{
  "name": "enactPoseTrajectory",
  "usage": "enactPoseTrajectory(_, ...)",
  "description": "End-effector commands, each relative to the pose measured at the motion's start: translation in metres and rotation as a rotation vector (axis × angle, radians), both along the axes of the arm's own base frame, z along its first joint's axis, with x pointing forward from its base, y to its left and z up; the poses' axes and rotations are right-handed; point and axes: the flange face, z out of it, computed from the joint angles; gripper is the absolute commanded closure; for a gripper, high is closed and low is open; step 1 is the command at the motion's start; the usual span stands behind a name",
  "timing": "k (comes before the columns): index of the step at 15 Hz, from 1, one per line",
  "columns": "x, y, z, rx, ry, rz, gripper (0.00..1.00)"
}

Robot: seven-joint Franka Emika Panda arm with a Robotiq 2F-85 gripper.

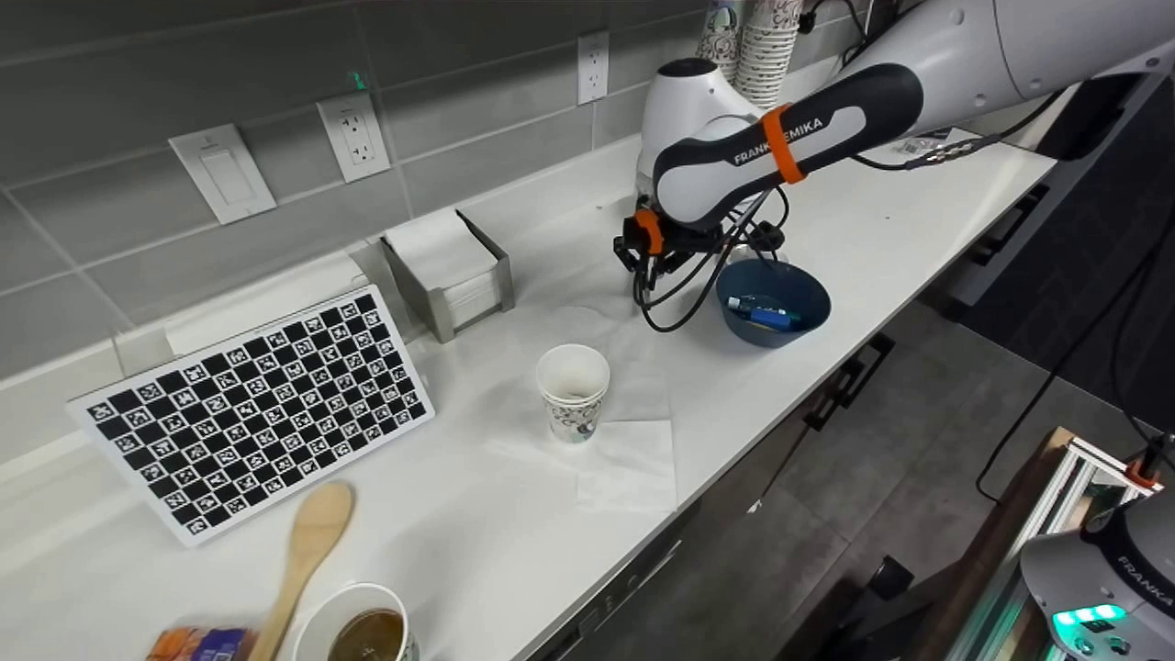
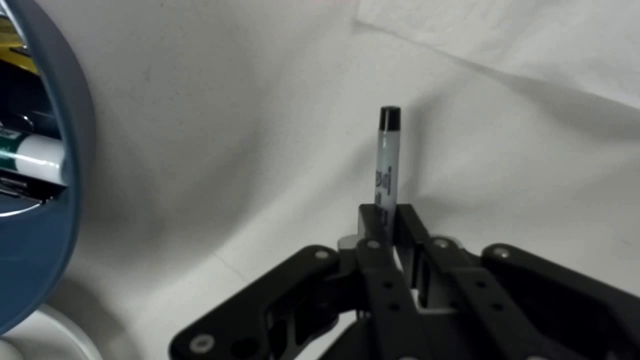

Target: Pick up the pen and place it in the blue bowl

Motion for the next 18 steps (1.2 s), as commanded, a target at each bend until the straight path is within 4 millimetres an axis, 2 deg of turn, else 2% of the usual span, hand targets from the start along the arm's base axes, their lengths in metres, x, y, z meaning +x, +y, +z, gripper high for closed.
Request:
enactPoseTrajectory(1,-0.018,-0.016,0.032,0.024,-0.041,-0.019,0.97)
enactPoseTrajectory(4,-0.045,-0.034,0.055,0.072,-0.021,-0.016,0.97)
enactPoseTrajectory(9,-0.110,-0.068,0.084,0.181,-0.028,-0.026,0.97)
enactPoseTrajectory(13,-0.154,-0.090,0.085,0.196,-0.003,-0.085,0.97)
enactPoseTrajectory(18,-0.164,-0.084,0.070,0.144,-0.129,-0.129,0.97)
